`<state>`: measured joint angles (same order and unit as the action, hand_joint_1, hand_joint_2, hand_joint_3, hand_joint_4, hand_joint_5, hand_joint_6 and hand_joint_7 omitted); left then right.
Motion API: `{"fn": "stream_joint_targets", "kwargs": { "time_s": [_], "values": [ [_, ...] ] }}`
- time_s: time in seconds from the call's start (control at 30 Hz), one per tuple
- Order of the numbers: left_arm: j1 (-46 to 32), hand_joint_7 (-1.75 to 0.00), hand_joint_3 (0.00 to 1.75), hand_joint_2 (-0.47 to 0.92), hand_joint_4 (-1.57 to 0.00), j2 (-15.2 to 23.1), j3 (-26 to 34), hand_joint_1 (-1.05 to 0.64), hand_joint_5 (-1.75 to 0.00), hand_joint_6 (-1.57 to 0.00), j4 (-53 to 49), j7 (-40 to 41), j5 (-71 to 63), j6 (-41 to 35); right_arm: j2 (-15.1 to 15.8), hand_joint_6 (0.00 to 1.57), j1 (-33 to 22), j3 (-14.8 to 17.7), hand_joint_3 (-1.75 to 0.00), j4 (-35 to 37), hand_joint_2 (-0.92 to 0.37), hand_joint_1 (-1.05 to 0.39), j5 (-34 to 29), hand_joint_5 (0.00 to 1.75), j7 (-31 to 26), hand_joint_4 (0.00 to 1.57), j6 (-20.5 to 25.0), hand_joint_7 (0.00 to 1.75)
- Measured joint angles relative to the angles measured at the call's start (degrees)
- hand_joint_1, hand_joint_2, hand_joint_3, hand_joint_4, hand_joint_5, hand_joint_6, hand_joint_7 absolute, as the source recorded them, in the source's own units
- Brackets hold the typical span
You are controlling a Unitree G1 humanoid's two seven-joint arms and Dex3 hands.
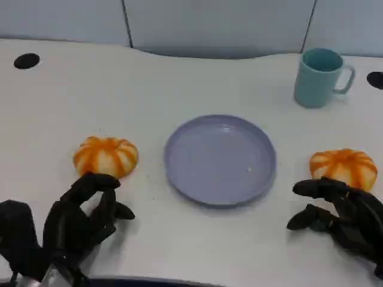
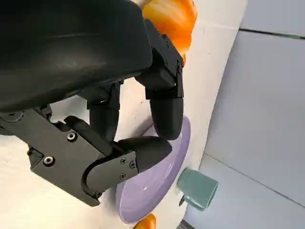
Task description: Grasp the bread from the table and place it into the plate.
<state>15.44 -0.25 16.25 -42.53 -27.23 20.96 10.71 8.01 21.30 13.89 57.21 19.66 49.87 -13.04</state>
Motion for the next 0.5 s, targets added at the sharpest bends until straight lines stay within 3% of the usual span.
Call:
{"fn": "stream_joint_targets", "kwargs": {
  "time_s": [0.5],
  "values": [
    [0.0,-1.46,1.06,0.49,-0.52,0.0,0.0,-0.47,-1.64,-0.5,0.1,-0.1,0.0,-0.2,0.0,0.81,0.1,0.3,-0.1,0.1,-0.92,-0.43,0.1,1.07,0.2,0.66,0.3,0.54]
  ]
}}
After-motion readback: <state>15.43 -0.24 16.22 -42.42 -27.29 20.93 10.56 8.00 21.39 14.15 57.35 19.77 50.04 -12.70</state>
